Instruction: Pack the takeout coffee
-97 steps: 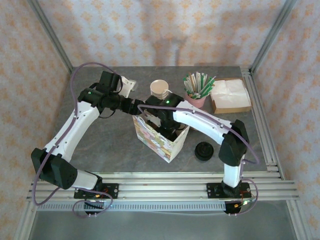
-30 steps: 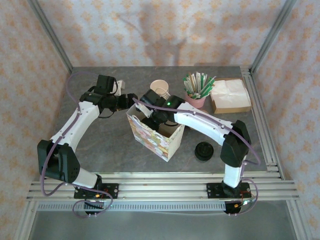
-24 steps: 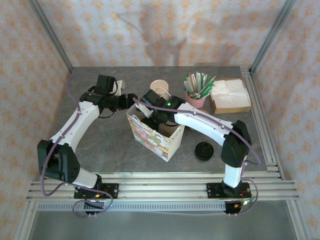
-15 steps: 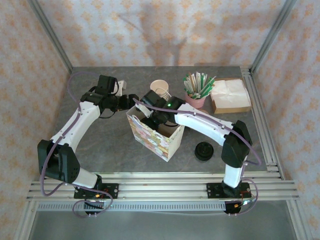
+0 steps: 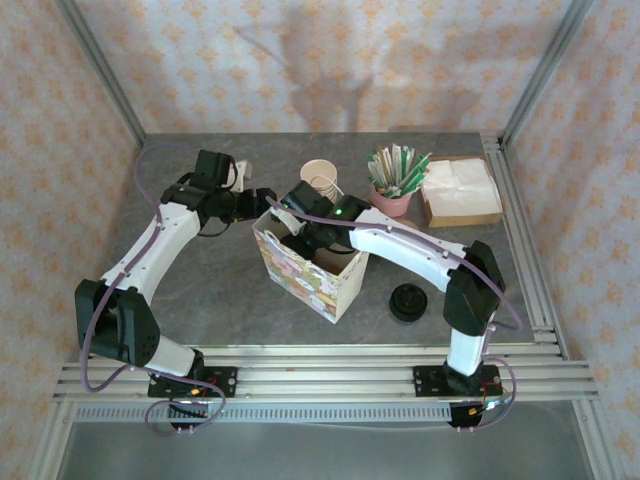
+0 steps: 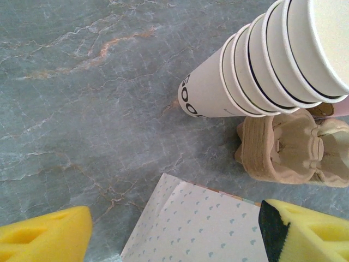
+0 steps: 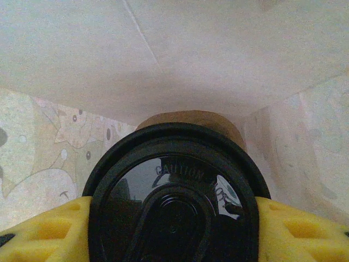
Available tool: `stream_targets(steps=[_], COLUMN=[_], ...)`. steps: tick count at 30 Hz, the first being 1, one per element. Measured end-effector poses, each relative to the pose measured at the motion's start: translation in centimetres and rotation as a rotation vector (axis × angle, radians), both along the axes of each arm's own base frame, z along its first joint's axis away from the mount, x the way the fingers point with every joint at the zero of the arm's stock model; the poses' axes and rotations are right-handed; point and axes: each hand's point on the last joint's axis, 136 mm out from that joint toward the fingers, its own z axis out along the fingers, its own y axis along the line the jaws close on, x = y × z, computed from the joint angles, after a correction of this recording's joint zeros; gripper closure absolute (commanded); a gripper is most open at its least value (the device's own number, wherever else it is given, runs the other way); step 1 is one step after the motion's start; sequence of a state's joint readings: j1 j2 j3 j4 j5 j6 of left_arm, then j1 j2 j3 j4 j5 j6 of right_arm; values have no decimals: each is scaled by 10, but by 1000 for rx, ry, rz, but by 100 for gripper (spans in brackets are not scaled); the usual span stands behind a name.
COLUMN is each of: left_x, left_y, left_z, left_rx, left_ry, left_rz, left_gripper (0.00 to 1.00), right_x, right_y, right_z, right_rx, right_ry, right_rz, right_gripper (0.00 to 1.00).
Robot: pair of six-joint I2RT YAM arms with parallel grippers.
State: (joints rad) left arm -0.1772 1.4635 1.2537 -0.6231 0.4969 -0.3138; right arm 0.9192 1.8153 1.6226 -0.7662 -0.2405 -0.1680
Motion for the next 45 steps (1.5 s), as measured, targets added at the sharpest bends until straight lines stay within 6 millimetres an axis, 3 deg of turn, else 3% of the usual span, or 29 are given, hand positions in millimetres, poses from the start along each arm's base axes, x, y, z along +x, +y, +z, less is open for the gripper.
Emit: stream_targets(steps=[29, 45], left_x=[-3, -10], left_y=[4, 2], left_z=[-8, 32], left_rx=[27, 4], left_ry=[13, -79], left_rz=[17, 16], left_gripper=[20, 18], right_x=[4, 6], right_y=[4, 7], right_z=[-5, -9], right_rx=[59, 75], right_ry=[-32, -40], right_rz=[-17, -24], right_gripper=[70, 70])
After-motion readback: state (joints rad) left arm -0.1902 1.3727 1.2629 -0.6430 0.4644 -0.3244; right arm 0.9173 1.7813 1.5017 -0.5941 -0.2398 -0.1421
